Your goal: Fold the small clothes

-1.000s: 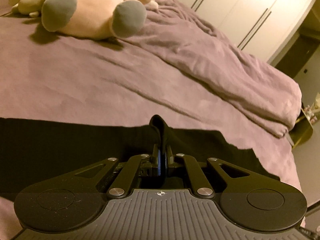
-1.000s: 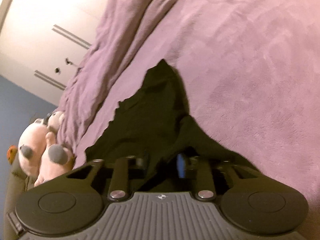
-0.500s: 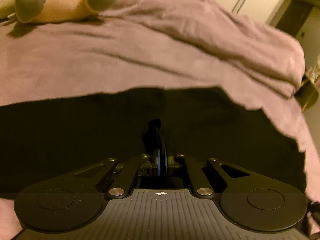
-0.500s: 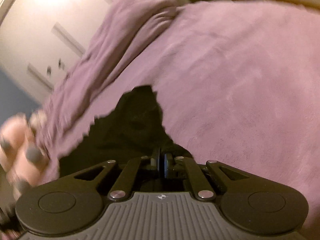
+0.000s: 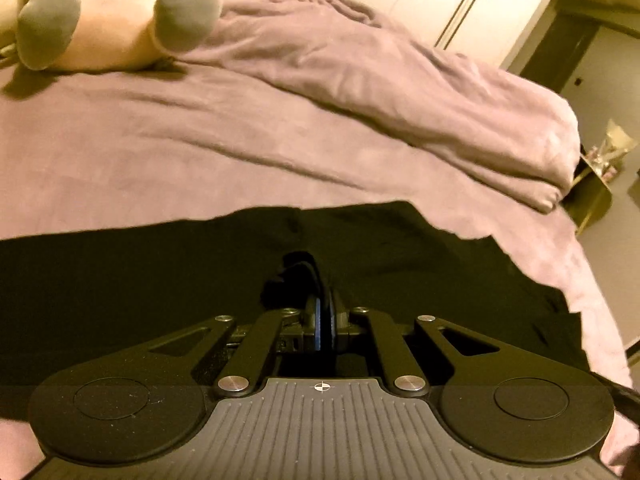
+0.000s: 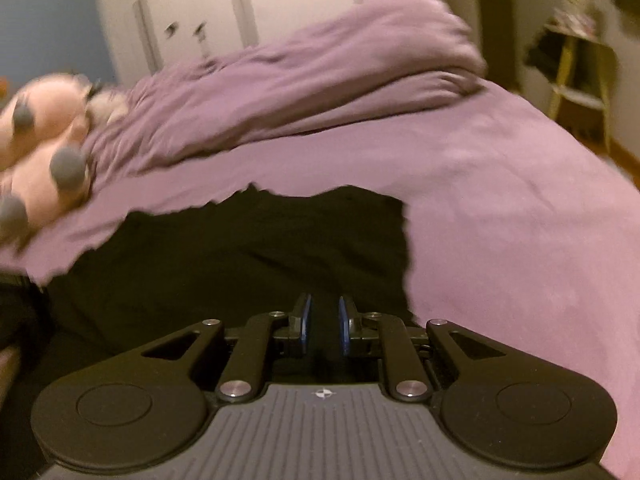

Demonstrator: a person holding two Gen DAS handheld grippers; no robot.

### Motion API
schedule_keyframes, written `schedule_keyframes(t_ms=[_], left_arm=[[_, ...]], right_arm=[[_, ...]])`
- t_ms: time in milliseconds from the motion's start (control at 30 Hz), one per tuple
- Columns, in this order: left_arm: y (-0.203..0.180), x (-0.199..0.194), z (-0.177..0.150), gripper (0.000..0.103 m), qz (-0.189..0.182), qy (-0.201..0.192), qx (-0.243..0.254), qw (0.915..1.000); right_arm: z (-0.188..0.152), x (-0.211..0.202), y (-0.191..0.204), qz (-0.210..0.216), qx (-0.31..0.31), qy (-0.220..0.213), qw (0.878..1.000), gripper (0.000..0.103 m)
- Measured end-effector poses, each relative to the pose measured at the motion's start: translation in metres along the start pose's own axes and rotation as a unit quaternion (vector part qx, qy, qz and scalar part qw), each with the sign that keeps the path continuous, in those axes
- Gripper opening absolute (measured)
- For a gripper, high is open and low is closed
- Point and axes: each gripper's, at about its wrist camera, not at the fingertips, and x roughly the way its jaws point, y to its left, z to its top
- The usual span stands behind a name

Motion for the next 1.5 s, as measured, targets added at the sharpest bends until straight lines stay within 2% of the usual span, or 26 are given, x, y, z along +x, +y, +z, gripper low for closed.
schedule_keyframes(t_ms=[100,133,167,267,333,467,533,633,733,867,933,967,1067,1133,1300,1433,1500], left_arm=[[0.003,0.005,-0.002,0.007,0.031,0.023,0.022,0.9990],[0.006,0.007,-0.005,0.011,0.038,0.034,0.027,0.9983],[0.008,0.007,-0.009,0.019,0.046,0.043,0.030,0.9975],[0.016,0.000,-0.018,0.025,0.043,0.042,0.033,0.9976],[0.017,-0.005,-0.019,0.027,0.035,0.041,0.029,0.9981],[0.009,-0.002,-0.020,0.037,0.023,0.038,0.033,0.9984],[0.004,0.006,-0.021,0.040,0.039,0.043,0.037,0.9976],[0.001,0.016,-0.023,0.042,0.059,0.045,0.032,0.9967],[-0.004,0.007,-0.022,0.042,0.059,0.042,0.018,0.9972],[-0.011,0.001,-0.027,0.044,0.058,0.050,0.034,0.9964],[-0.013,0.002,-0.028,0.045,0.064,0.050,0.037,0.9960],[-0.013,0.003,-0.029,0.046,0.066,0.051,0.035,0.9959],[-0.014,0.003,-0.029,0.051,0.066,0.050,0.026,0.9962],[-0.016,0.003,-0.030,0.052,0.069,0.049,0.024,0.9961],[-0.019,0.005,-0.033,0.062,0.069,0.048,0.029,0.9960],[-0.024,-0.001,-0.038,0.064,0.073,0.049,0.041,0.9953],[-0.025,-0.010,-0.041,0.071,0.056,0.046,0.030,0.9969]], right_arm=[[0.006,0.027,0.021,0.003,-0.032,0.013,0.999,0.014],[0.006,0.036,0.027,0.002,-0.042,0.020,0.999,0.014],[0.004,0.046,0.032,-0.002,-0.054,0.032,0.998,0.014],[-0.005,0.064,0.041,-0.008,-0.079,0.057,0.995,0.014],[-0.009,0.069,0.044,-0.014,-0.099,0.047,0.994,0.014],[-0.004,0.077,0.049,-0.046,-0.127,0.041,0.990,0.013],[0.000,0.086,0.050,-0.067,-0.142,0.037,0.987,0.013],[0.002,0.097,0.053,-0.074,-0.166,0.036,0.983,0.014],[0.004,0.089,0.061,-0.081,-0.181,0.045,0.979,0.016],[-0.010,0.048,0.068,-0.041,-0.161,0.024,0.986,0.024],[-0.024,0.037,0.072,-0.025,-0.157,0.031,0.987,0.025],[-0.030,0.037,0.074,-0.027,-0.159,0.038,0.986,0.025],[-0.040,0.037,0.071,-0.032,-0.164,0.020,0.986,0.028],[-0.037,0.043,0.069,-0.036,-0.157,0.024,0.987,0.031],[-0.035,0.057,0.073,-0.059,-0.172,0.023,0.983,0.041],[-0.034,0.059,0.073,-0.066,-0.173,0.027,0.982,0.043],[-0.032,0.052,0.077,-0.073,-0.175,0.032,0.981,0.043]])
